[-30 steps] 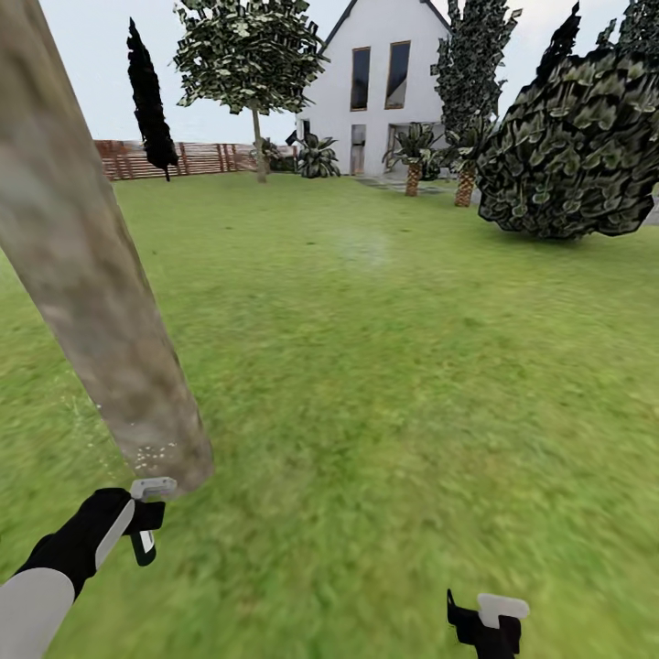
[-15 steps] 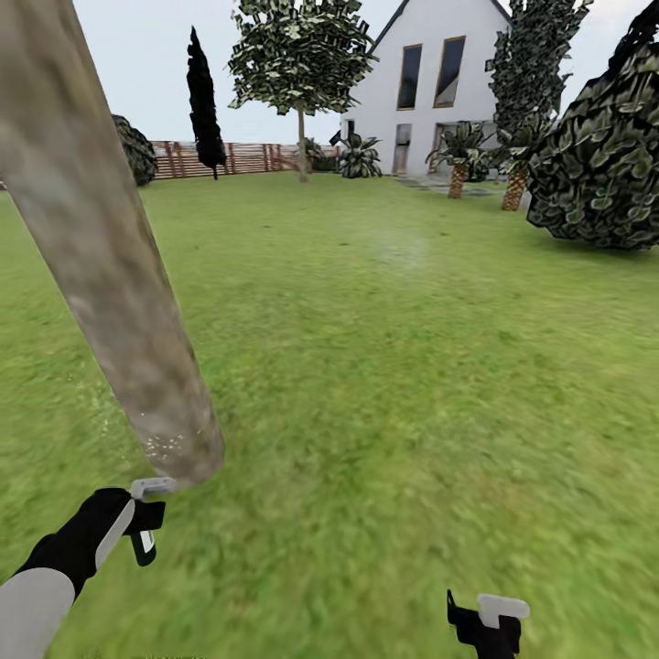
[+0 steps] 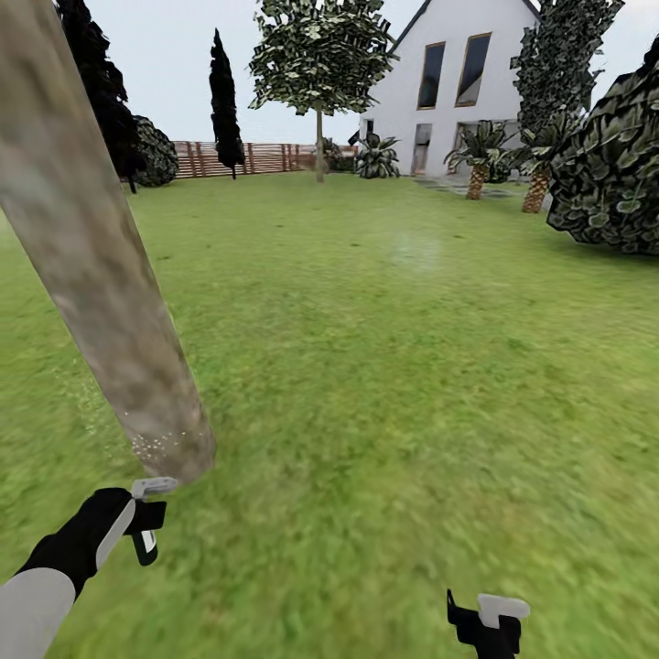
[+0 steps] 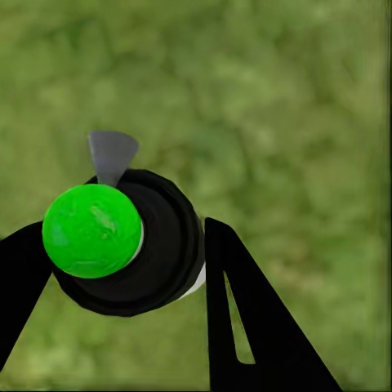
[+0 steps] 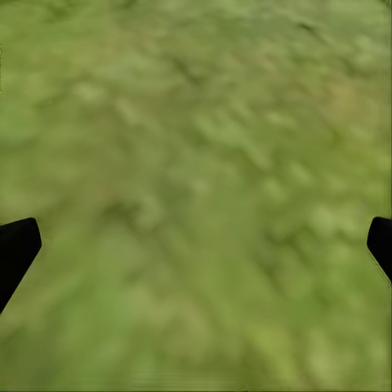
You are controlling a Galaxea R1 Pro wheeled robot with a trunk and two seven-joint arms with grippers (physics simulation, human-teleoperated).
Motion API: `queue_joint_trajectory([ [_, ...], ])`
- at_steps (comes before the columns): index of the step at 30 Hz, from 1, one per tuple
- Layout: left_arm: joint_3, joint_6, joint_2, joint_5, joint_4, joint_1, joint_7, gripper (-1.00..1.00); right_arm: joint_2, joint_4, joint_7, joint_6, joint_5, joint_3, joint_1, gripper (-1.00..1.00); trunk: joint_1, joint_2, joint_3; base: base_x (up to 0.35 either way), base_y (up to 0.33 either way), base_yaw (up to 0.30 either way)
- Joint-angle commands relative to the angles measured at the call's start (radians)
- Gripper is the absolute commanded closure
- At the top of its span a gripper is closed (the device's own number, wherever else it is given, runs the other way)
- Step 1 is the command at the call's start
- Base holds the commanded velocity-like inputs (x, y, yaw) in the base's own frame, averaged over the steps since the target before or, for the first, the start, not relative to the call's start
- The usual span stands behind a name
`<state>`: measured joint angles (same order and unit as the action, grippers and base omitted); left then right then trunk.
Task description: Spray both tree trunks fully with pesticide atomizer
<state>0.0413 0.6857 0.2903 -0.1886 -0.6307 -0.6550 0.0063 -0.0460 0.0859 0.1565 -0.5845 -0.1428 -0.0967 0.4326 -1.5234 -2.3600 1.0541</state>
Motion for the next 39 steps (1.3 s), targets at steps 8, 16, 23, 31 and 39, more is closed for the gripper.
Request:
queue_joint_trajectory([
  [8, 0.005, 0.01, 0.0, -0.026, -0.017, -0.005, -0.009, 1.0, -0.001, 0.0, 0.0, 0.0, -0.001, 0.0, 0.0, -1.0, 0.0, 0.0, 0.0, -0.034, -0.194, 0.275],
  [16, 0.014, 0.211, 0.005, -0.015, -0.038, -0.123, -0.016, 1.0, -0.002, 0.0, 0.0, -0.001, -0.001, 0.0, 0.0, -1.0, 0.0, 0.0, 0.0, -0.002, -0.003, 0.051],
  [23, 0.014, 0.326, 0.022, -0.016, -0.214, -0.126, -0.017, 1.0, -0.002, 0.0, 0.0, 0.0, -0.001, 0.0, 0.0, -1.0, 0.0, 0.0, 0.0, 0.14, -0.006, 0.022],
  [31, 0.014, 0.329, 0.036, -0.009, -0.222, -0.115, -0.016, 1.0, 0.0, 0.0, 0.0, 0.0, -0.001, 0.0, 0.0, -1.0, 0.0, 0.0, 0.0, 0.082, -0.225, 0.263],
  [39, 0.014, 0.334, 0.169, 0.003, -0.199, -0.194, -0.018, 1.0, -0.002, 0.0, 0.0, 0.0, -0.001, 0.0, 0.0, -1.0, 0.0, 0.0, 0.0, -0.054, -0.068, 0.076],
])
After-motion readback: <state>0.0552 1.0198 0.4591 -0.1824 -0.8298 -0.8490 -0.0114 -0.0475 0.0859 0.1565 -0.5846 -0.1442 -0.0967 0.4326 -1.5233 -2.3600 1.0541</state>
